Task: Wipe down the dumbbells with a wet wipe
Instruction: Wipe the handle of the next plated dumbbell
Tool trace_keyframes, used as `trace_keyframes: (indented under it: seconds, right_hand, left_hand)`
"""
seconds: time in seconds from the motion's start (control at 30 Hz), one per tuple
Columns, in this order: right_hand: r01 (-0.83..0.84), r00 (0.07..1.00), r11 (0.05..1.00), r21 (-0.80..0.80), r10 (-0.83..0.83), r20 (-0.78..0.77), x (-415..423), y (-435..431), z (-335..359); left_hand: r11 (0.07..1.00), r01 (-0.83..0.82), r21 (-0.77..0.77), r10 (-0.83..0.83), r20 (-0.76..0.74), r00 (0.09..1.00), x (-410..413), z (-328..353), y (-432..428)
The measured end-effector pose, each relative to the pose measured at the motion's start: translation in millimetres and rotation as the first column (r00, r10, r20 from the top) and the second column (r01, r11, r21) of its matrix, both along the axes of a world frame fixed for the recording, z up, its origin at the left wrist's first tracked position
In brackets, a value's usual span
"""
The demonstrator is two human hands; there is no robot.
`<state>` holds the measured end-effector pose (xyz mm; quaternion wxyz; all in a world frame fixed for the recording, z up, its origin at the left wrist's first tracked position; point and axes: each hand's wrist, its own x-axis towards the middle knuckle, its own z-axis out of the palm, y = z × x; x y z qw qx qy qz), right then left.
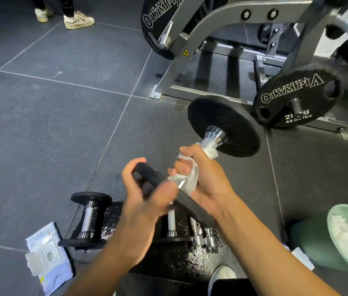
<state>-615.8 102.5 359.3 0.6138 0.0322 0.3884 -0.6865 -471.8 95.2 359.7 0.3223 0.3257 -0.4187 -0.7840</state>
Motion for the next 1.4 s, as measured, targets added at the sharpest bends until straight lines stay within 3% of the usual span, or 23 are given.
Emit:
trace_keyframes:
  seconds: [0.03,0.07,0.1,0.13,0.17,0.2,0.23,0.27,0.3,0.33,0.37,0.4,0.47,0.53,0.67,0.77,0.9,0.97,1.03,1.17,1.3,1.33,1.4]
  right_hand:
    - [0.046,0.999,0.999,0.003,-0.046,-0.022,-1.0,-1.3,0.0]
    - [0.081,0.996,0.997,0.009,-0.081,-0.034,-1.8,-2.2,-0.6]
    - [0.1,0.994,0.995,0.013,-0.099,-0.033,-3.0,-2.7,-1.6]
    - [0.102,0.995,0.995,0.017,-0.101,-0.022,-4.9,-2.0,-4.0]
    - [0.087,0.996,0.996,0.009,-0.087,0.002,-7.2,-1.3,-6.7]
    - [0.064,0.997,0.998,0.002,-0.064,0.03,-9.0,-0.1,-9.2]
    - [0.044,0.998,0.999,0.002,-0.044,0.051,-10.2,1.5,-10.8]
    - [0.027,0.998,1.0,0.003,-0.027,0.061,-11.5,2.9,-11.8]
    - [0.014,0.998,1.0,0.002,-0.014,0.067,-12.9,4.5,-11.3]
    - [0.0,0.998,1.0,-0.001,0.0,0.064,-13.6,5.3,-10.6]
    - [-0.016,0.999,1.0,-0.01,0.016,0.048,-13.3,5.8,-7.5]
    - [-0.033,0.999,0.999,-0.014,0.033,0.026,-12.8,6.2,-5.1]
    - [-0.076,0.997,0.997,-0.016,0.076,0.001,-10.9,6.9,-3.1]
    - [-0.087,0.996,0.996,0.013,0.087,-0.014,-7.3,6.8,-4.1]
    - [-0.022,0.997,0.997,0.069,0.017,0.075,-2.7,3.5,-10.4]
    - [0.016,0.993,0.997,0.078,-0.024,0.111,-4.3,2.7,-15.1]
    - [-0.023,0.993,0.999,0.049,0.018,0.115,-4.7,3.7,-10.1]
    - [-0.024,0.995,0.999,0.035,0.021,0.102,-5.8,3.6,-7.1]
    - [0.01,0.998,0.999,0.041,-0.012,0.07,-5.7,3.1,-6.0]
    - [0.144,0.989,0.979,0.141,-0.147,0.006,0.3,1.6,-6.7]
    - [0.27,0.962,0.931,0.247,-0.255,-0.093,8.2,1.7,-8.0]
    - [0.28,0.959,0.924,0.26,-0.258,-0.117,8.6,2.4,-7.7]
    - [0.279,0.958,0.92,0.274,-0.25,-0.138,8.3,2.1,-7.6]
  left_hand:
    - [0.961,0.006,-0.276,0.017,0.082,0.996,0.2,-1.9,3.4]
    - [0.825,0.046,-0.563,0.071,0.184,0.98,0.5,-8.7,3.9]
    - [0.596,0.093,-0.798,0.151,0.225,0.962,0.8,-18.0,2.4]
    - [0.348,0.137,-0.928,0.221,0.223,0.95,3.4,-24.4,-0.3]
    - [0.189,0.129,-0.973,0.246,0.174,0.953,5.7,-30.4,-3.3]
    - [0.15,0.09,-0.985,0.247,0.125,0.961,7.2,-35.6,-6.0]
    - [0.249,0.036,-0.968,0.221,0.093,0.971,6.8,-35.5,-7.6]
    - [0.45,-0.035,-0.892,0.232,0.079,0.969,4.9,-31.4,-7.2]
    - [0.719,-0.107,-0.687,0.238,0.099,0.966,2.0,-24.4,-6.2]
    - [0.941,-0.155,-0.299,0.197,0.114,0.974,0.0,-19.0,-6.0]
    - [0.981,-0.118,0.154,0.11,0.059,0.992,-2.0,-18.3,-8.1]
    - [0.885,0.0,0.466,0.014,-0.027,1.0,-3.5,-21.7,-10.5]
    - [0.691,0.212,0.691,-0.097,-0.202,0.975,-4.1,-20.1,-11.6]
    - [0.643,0.21,0.737,-0.054,-0.23,0.972,-5.1,-18.0,-8.5]
    - [0.753,0.069,0.655,0.077,-0.191,0.979,-7.7,-15.2,-3.4]
    - [0.888,-0.076,0.453,0.119,-0.067,0.991,-13.4,-8.8,3.8]
    - [0.966,-0.154,0.208,0.177,-0.097,0.979,-12.0,-16.7,7.1]
    - [0.991,-0.133,-0.017,0.131,-0.081,0.988,-7.0,-24.6,6.1]
    - [0.942,-0.107,-0.319,0.107,-0.019,0.994,-4.7,-27.9,5.2]
    - [0.601,-0.025,-0.799,0.275,0.178,0.945,-6.7,-39.4,7.5]
    - [0.439,0.051,-0.897,0.332,0.215,0.918,-3.7,-43.6,8.8]
    - [0.446,0.065,-0.893,0.324,0.229,0.918,-1.6,-44.3,9.4]
    - [0.576,0.081,-0.814,0.268,0.282,0.921,1.2,-41.9,9.1]
